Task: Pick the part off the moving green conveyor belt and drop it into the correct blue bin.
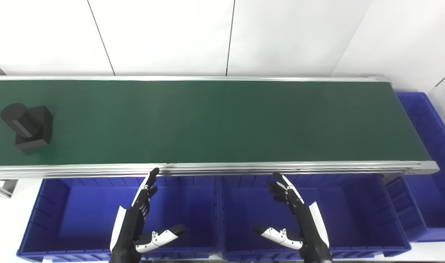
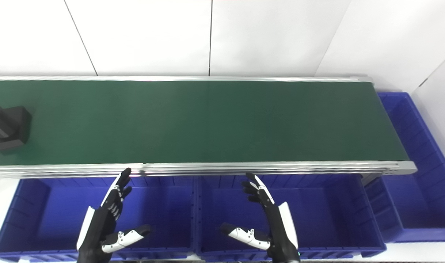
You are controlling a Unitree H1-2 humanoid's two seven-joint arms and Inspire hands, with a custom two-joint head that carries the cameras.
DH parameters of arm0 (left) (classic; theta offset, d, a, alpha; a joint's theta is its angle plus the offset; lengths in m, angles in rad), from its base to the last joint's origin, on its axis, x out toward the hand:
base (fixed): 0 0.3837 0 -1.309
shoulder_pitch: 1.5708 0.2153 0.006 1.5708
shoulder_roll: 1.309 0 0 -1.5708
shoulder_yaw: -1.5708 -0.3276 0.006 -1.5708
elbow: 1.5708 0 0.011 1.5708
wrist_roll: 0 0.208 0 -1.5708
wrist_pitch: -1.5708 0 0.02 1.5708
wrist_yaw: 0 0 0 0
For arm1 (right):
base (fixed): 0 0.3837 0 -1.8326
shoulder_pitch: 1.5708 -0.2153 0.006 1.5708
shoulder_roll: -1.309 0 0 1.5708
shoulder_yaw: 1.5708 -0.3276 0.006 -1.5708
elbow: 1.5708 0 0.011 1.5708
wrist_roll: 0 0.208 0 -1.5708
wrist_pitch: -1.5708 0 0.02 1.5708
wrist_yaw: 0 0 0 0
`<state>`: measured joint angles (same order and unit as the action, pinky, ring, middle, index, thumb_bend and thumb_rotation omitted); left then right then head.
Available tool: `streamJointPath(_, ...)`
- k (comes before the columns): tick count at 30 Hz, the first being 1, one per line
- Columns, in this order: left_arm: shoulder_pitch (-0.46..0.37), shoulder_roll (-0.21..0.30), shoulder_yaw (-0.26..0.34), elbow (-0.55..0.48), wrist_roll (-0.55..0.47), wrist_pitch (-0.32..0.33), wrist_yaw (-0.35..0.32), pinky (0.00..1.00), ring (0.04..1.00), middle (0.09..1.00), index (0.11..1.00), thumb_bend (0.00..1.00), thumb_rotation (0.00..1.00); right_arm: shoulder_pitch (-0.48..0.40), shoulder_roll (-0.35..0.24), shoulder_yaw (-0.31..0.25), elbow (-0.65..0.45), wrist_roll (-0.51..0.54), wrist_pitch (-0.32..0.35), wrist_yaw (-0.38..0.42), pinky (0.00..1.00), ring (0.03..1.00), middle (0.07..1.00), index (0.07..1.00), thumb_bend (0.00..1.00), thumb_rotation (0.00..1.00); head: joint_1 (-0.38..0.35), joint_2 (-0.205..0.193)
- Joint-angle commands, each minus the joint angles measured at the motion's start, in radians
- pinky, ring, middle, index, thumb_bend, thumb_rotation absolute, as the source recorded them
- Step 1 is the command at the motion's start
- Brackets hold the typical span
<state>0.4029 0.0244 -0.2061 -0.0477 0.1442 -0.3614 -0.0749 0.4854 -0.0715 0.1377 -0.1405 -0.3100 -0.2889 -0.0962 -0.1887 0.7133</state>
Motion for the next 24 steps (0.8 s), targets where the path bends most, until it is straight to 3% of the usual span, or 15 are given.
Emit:
streamJointPath(1,-0.008,-0.011,-0.019,-0.001,0.024,-0.016,0.003,0.97,0.985,0.965,0.930,0.90,0.41,0.000,-0.010,-0.006,-0.005,0.013,-0.075,-0.006,0.75,0.810,0.836,0.910,0.90,0.51,0.085,-0.028)
streamJointPath(5,-0.013,-0.028,-0.037,0.039,0.061,-0.056,0.022,0.96,0.968,0.953,0.907,0.92,0.39,-0.003,-0.036,-0.021,0.036,0.044,-0.138,-0.007,0.76,0.802,0.850,0.929,0.87,0.50,0.261,-0.114)
streamJointPath(9,-0.019,-0.048,-0.048,0.082,0.092,-0.088,0.054,0.92,0.941,0.929,0.877,0.94,0.35,0.002,-0.056,-0.038,0.066,0.069,-0.167,-0.003,0.77,0.823,0.855,0.943,0.86,0.52,0.367,-0.177)
streamJointPath(11,-0.022,-0.059,-0.049,0.097,0.111,-0.100,0.075,0.88,0.921,0.914,0.869,0.95,0.34,0.002,-0.063,-0.043,0.074,0.082,-0.168,0.004,0.80,0.841,0.862,0.953,0.85,0.51,0.390,-0.193)
streamJointPath(13,-0.023,-0.068,-0.049,0.105,0.129,-0.102,0.096,0.82,0.887,0.887,0.850,0.98,0.35,0.002,-0.069,-0.045,0.077,0.103,-0.169,0.015,0.85,0.877,0.885,0.975,0.75,0.40,0.404,-0.202)
streamJointPath(16,-0.024,-0.077,-0.052,0.111,0.139,-0.095,0.111,0.80,0.879,0.878,0.840,1.00,0.35,-0.002,-0.076,-0.044,0.088,0.114,-0.175,0.019,0.91,0.904,0.902,0.986,0.68,0.33,0.426,-0.223)
streamJointPath(21,-0.037,-0.068,-0.048,0.113,0.142,-0.096,0.116,0.80,0.873,0.874,0.832,1.00,0.34,-0.017,-0.084,-0.037,0.124,0.098,-0.181,-0.012,0.94,0.905,0.901,0.990,0.68,0.36,0.430,-0.232)
streamJointPath(22,-0.040,-0.066,-0.048,0.114,0.141,-0.095,0.115,0.80,0.873,0.874,0.831,1.00,0.34,-0.019,-0.084,-0.038,0.129,0.055,-0.181,-0.047,0.94,0.902,0.900,0.989,0.69,0.36,0.424,-0.232)
streamJointPath(23,-0.042,-0.063,-0.048,0.111,0.140,-0.090,0.110,0.80,0.875,0.876,0.831,1.00,0.34,-0.020,-0.085,-0.036,0.133,0.031,-0.181,-0.073,0.74,0.763,0.874,0.973,0.72,0.35,0.425,-0.236)
streamJointPath(24,-0.044,-0.060,-0.048,0.109,0.139,-0.083,0.105,0.81,0.878,0.878,0.831,1.00,0.34,-0.023,-0.089,-0.032,0.138,0.013,-0.181,-0.094,0.66,0.697,0.870,0.972,0.73,0.33,0.419,-0.234)
